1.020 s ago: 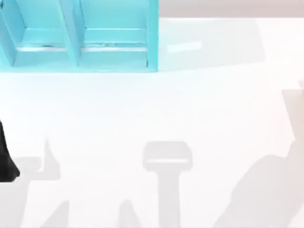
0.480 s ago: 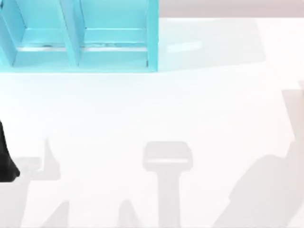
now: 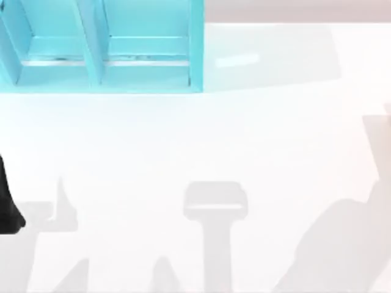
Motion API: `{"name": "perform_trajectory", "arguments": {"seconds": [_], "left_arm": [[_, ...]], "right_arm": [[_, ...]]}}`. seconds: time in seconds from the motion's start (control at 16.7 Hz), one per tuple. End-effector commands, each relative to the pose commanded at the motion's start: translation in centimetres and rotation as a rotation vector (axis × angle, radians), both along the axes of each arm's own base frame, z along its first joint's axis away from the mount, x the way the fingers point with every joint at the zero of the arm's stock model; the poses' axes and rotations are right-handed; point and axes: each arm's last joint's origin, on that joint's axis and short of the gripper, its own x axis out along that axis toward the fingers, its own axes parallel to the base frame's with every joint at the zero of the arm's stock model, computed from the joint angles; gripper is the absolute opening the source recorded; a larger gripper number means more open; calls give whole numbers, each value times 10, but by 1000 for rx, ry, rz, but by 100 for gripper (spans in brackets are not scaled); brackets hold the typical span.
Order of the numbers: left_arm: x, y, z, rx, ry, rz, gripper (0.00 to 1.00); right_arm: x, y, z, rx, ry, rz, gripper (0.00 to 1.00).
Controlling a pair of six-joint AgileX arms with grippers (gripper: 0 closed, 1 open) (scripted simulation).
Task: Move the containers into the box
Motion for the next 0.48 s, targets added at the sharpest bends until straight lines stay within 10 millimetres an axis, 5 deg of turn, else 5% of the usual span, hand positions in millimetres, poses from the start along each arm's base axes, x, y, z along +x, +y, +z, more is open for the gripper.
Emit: {"name": "perform_trajectory", "arguments": {"seconds": [0.48], "left_arm": [[0,0,0,0,0,0,100]], "right_arm": [[1,-4,5,7,10,-5,100]]}}
